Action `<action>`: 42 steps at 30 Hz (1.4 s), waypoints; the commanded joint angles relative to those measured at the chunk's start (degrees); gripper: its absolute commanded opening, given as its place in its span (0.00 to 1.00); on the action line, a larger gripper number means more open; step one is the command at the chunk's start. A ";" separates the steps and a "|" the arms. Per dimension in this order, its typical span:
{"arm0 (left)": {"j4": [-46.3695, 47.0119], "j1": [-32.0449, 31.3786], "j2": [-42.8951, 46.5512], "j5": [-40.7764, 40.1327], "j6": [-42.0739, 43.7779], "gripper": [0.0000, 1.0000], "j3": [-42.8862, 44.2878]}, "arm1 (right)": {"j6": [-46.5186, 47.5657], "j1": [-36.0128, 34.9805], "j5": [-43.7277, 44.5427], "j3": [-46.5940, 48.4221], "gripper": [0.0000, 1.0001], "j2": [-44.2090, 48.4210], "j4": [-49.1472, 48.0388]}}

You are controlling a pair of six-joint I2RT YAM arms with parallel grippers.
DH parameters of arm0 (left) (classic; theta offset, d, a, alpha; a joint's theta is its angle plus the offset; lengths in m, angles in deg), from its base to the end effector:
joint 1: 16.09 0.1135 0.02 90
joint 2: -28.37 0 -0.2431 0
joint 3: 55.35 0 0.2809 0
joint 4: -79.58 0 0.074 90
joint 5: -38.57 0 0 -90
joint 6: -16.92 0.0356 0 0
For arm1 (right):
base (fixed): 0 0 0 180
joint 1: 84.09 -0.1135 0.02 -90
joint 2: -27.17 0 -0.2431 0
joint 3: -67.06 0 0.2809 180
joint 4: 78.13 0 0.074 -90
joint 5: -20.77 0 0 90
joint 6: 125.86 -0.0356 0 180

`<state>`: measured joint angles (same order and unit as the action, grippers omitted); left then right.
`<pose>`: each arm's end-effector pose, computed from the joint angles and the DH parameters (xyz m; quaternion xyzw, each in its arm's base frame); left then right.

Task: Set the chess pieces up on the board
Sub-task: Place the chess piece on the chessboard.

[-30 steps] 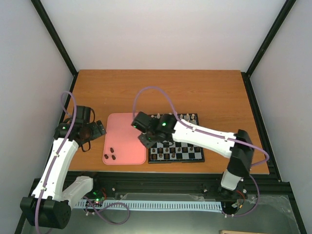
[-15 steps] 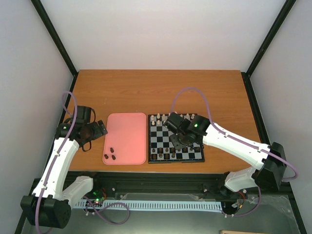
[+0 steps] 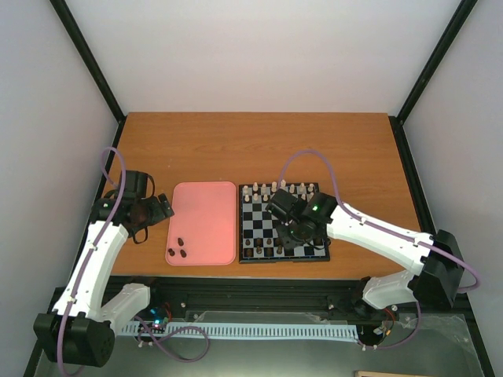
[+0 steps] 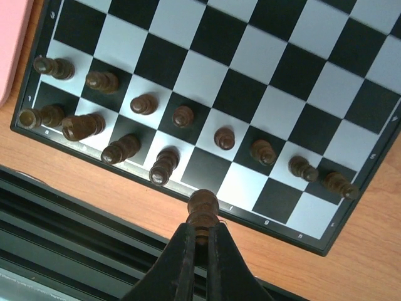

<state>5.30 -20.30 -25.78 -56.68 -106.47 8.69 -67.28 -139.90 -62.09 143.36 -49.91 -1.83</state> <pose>0.2014 -0.0116 0.2601 -0.2552 0.9401 -0.0291 0.2240 0.1559 0.2216 0.2401 -0.2026 0.9708 0.0327 0.1240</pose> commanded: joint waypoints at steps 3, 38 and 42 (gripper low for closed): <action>0.85 0.25 -0.14 0.12 0.15 1.00 0.30 | -2.74 -1.56 -2.29 -3.98 0.03 0.54 -4.19; 0.52 0.24 -0.57 0.07 0.23 1.00 0.18 | -4.50 -2.11 4.37 -11.47 0.03 -1.00 -13.95; 0.52 0.27 -0.59 0.11 0.25 1.00 0.18 | -4.52 -2.11 3.87 -11.79 0.03 -0.88 -14.32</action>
<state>5.62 -20.30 -26.28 -56.70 -106.47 8.29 -70.84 -141.61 -58.95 132.43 -51.42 -14.53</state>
